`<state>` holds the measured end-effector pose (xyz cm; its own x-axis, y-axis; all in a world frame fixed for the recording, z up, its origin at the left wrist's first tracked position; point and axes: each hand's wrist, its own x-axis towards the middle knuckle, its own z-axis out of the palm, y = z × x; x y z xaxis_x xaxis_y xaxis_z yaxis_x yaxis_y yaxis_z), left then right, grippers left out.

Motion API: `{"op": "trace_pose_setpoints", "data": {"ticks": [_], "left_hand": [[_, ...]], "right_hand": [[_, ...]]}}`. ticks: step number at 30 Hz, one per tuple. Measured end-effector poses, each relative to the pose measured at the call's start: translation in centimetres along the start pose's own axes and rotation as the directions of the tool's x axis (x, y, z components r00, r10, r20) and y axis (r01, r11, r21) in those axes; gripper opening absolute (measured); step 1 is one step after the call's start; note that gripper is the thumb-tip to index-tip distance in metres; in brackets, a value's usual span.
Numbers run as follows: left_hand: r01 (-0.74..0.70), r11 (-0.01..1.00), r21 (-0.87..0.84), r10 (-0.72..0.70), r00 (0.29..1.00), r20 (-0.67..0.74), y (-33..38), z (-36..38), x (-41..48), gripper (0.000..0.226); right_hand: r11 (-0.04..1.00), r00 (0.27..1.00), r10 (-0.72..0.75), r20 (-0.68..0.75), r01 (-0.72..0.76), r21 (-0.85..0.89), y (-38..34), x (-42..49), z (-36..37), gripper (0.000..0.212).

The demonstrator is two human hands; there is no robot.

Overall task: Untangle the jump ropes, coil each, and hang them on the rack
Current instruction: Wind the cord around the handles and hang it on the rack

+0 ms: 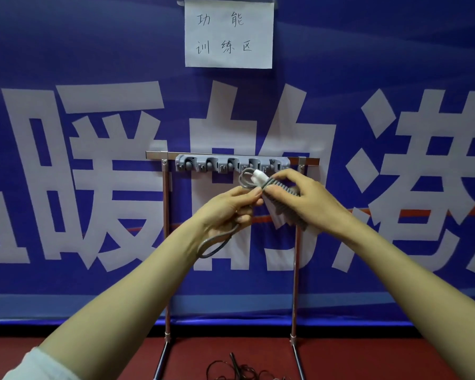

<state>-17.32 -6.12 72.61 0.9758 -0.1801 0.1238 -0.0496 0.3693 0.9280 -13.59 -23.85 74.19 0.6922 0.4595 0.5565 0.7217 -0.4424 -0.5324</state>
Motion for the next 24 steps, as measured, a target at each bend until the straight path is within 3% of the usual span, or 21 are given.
{"op": "trace_pose_setpoints", "data": {"ticks": [2,4,6,9,12,17,19,22,24], "left_hand": [[-0.045,0.999,0.03,0.045,0.999,0.004,-0.2,0.2,-0.2,0.012],[-0.093,0.993,0.079,0.092,0.996,0.01,-0.2,0.8,-0.6,0.012],[-0.158,0.962,0.223,0.161,0.987,0.008,-0.2,0.9,-0.8,0.01],[-0.233,0.87,0.434,0.234,0.971,0.053,0.0,0.2,-1.0,0.015],[-0.289,0.852,0.436,0.234,0.956,0.175,0.4,-0.4,-1.3,0.019],[-0.353,0.745,0.566,0.147,0.914,0.377,1.2,-1.8,-1.9,0.022],[-0.327,0.761,0.56,0.101,0.913,0.396,1.7,-2.5,-1.9,0.022],[-0.299,0.753,0.586,0.003,0.892,0.452,2.1,-3.1,-1.8,0.014],[-0.319,0.674,0.666,-0.066,0.872,0.484,2.6,-3.2,-1.8,0.011]], "right_hand": [[0.974,0.996,0.051,0.069,-0.064,0.217,-0.1,-0.2,0.3,0.03],[0.91,0.985,0.117,0.126,-0.157,0.383,-0.3,-0.4,0.5,0.042],[0.87,0.97,0.177,0.167,-0.234,0.434,-0.5,-0.5,0.7,0.057],[0.816,0.937,0.203,0.285,-0.323,0.479,-0.6,-0.9,0.6,0.06],[0.74,0.894,0.146,0.423,-0.382,0.553,-0.5,-1.2,0.1,0.053],[0.681,0.797,0.099,0.596,-0.491,0.544,-0.4,-2.1,-0.6,0.053],[0.665,0.751,0.059,0.658,-0.521,0.535,-0.5,-2.2,-0.8,0.056],[0.687,0.661,0.018,0.75,-0.553,0.471,-0.9,-2.0,-1.1,0.053],[0.714,0.585,0.025,0.811,-0.579,0.395,-1.3,-1.8,-1.2,0.051]]}}
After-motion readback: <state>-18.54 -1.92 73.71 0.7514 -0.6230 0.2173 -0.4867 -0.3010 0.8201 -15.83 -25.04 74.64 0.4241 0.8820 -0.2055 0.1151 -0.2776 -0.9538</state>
